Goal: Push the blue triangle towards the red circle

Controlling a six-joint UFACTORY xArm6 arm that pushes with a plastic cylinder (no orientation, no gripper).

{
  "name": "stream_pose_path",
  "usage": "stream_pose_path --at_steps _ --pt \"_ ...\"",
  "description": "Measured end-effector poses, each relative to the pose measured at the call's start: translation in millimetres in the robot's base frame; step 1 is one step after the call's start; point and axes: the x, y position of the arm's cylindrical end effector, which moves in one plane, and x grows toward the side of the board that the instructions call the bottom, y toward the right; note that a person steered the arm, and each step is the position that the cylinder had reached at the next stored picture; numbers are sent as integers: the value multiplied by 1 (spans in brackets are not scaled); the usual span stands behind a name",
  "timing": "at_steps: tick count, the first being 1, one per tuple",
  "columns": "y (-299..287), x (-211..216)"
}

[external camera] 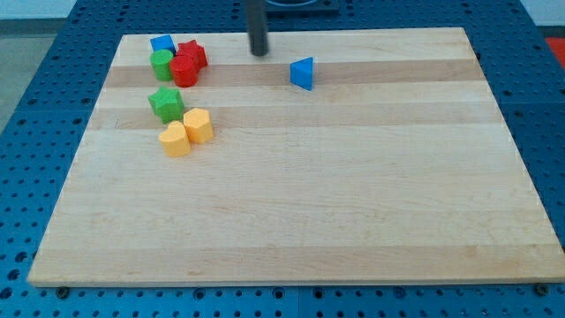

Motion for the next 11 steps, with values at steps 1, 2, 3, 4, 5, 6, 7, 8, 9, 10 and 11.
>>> stream_pose_path --at_steps 1,2,3,4,5,6,7,8,9,10,11 --pt "59 0" --pt "101 16" --pt "109 51" --pt "91 57" --pt "46 57" --pt "21 69" --pt "15 93" --pt "-13 103" --pt "-44 107" --pt "-48 132" --pt "-69 143"
